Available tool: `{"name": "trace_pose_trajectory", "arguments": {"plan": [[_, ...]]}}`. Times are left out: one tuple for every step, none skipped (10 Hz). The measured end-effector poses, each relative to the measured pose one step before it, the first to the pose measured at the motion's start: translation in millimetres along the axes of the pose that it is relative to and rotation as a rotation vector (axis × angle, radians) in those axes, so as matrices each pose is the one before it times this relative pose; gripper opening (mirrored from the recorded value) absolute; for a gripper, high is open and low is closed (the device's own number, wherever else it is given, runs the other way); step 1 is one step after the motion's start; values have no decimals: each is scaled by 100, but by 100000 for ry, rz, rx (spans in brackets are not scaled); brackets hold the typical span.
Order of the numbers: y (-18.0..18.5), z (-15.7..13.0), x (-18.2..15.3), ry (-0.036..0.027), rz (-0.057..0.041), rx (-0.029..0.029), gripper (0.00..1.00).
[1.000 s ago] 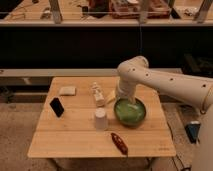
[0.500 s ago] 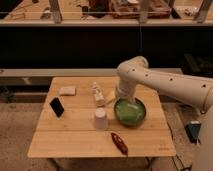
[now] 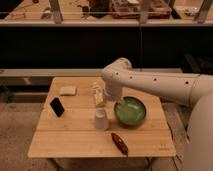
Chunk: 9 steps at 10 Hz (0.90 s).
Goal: Place the ceramic cup over the eraser
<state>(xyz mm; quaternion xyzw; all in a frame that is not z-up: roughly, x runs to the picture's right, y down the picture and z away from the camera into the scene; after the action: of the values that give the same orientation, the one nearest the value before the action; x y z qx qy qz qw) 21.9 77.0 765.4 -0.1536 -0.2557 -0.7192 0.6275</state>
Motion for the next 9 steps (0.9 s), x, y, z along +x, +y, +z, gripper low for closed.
{"name": "trace_pose_trajectory", "arguments": {"plan": [[-45, 218, -57, -101, -570, -690, 80], [-871, 468, -313, -381, -1563, -397, 80], [-968, 130, -408, -169, -1019, -477, 80], [-856, 16, -161, 437, -1397, -1104, 80], [-1925, 51, -278, 20, -2575, -736, 80], [-791, 125, -180, 73, -1251, -496, 80], [-231, 444, -331, -177, -672, -426, 80], [57, 685, -315, -55, -208, -72, 80], [-107, 1256, -407, 42, -401, -80, 80]]}}
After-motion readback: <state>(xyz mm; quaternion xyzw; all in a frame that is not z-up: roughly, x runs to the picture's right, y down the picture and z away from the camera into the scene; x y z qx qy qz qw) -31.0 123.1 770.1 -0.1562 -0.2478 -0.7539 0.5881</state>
